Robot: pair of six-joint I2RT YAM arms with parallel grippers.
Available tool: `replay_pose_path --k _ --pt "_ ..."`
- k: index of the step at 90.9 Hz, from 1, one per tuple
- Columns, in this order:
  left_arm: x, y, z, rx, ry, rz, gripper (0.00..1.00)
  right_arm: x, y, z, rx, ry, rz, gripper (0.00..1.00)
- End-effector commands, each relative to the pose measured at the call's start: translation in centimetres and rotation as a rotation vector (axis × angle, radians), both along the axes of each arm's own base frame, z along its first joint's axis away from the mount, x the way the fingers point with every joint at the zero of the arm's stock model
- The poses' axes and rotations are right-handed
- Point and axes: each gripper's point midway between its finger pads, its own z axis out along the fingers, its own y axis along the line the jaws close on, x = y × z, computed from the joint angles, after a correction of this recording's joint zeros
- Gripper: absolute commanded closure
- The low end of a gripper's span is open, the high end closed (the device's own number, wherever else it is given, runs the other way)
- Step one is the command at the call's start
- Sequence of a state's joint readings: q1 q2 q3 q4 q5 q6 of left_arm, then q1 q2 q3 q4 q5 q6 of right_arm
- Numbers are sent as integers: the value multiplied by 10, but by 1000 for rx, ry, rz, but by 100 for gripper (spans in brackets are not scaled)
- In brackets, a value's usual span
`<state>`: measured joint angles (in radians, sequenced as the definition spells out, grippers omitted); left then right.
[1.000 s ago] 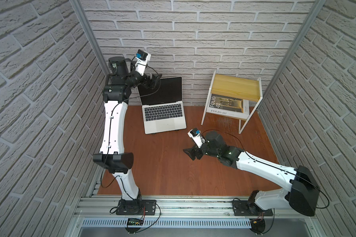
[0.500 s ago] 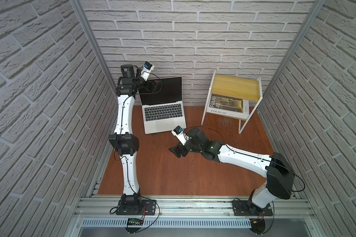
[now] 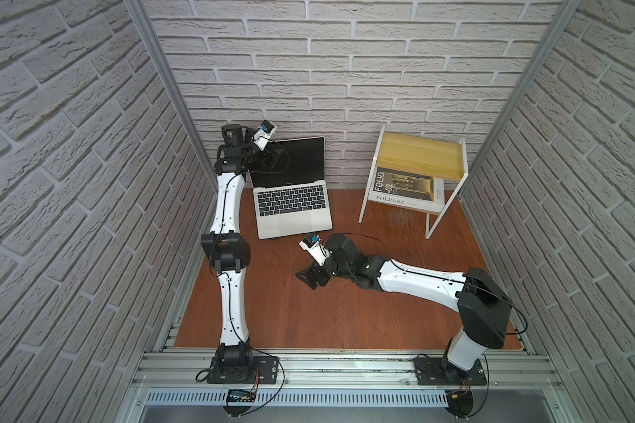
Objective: Close the laptop lid and set it aside
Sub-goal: Close the lid of the laptop.
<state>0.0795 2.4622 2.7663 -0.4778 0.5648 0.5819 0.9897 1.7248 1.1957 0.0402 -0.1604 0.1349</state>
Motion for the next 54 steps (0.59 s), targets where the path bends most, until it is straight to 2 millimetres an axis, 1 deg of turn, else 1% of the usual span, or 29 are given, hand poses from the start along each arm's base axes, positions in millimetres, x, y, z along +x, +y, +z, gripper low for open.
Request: replay_pose_path --k 1,7,11,17,24,33,42,49,54 --pt "-4 -8 -5 66 -4 -39 2 -1 11 22 77 -20 15 11" --pt "-9 -16 -15 115 23 -54 2 0 11 22 73 -24 14 11" --pt "-13 -23 -17 152 27 -64 2 0 10 21 67 -28 13 11" --pt "-19 -32 -13 172 23 -85 2 1 10 19 60 -31 12 11" --pt "-26 -39 -2 177 8 -101 2 0 10 17 60 -20 13 11" --pt "-31 -44 16 220 -35 -81 2 -1 9 17 57 -13 10 11" --pt "-38 -52 39 238 -98 -85 2 -1 7 17 51 -16 8 11" --pt "-40 -52 57 227 -151 -83 2 -1 5 16 44 -20 5 11" --pt "-39 -52 65 203 -179 -86 2 -1 5 17 42 -21 6 11"
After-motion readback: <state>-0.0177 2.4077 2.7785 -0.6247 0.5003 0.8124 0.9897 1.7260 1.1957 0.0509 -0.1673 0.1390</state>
